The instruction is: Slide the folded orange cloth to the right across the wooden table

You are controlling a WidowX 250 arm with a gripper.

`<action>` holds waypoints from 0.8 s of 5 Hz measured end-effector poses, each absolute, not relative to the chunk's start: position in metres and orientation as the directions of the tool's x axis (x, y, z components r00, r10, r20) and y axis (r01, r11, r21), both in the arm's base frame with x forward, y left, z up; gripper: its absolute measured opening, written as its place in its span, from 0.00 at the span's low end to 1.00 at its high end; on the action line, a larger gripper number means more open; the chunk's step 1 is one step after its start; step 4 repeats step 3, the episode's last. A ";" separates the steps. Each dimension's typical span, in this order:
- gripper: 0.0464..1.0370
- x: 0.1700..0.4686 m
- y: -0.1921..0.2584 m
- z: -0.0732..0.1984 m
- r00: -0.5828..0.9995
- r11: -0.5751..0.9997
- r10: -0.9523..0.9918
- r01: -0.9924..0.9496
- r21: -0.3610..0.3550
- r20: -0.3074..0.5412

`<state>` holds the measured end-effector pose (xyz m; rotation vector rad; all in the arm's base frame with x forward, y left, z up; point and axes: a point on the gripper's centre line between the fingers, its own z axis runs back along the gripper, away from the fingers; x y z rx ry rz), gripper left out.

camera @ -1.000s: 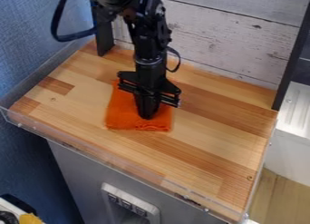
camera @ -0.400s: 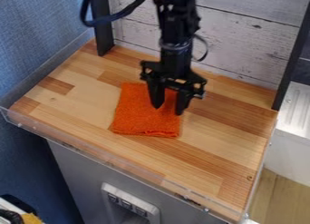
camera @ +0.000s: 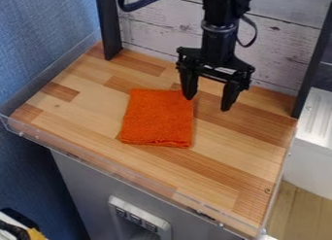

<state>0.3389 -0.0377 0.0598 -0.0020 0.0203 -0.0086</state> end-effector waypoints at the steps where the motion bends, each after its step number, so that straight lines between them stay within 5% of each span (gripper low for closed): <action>1: 0.96 0.347 -0.042 0.069 1.000 1.000 0.000 0.000 0.003 0.000; 4: 0.96 0.361 -0.060 0.077 1.000 1.000 0.006 -0.006 0.007 0.011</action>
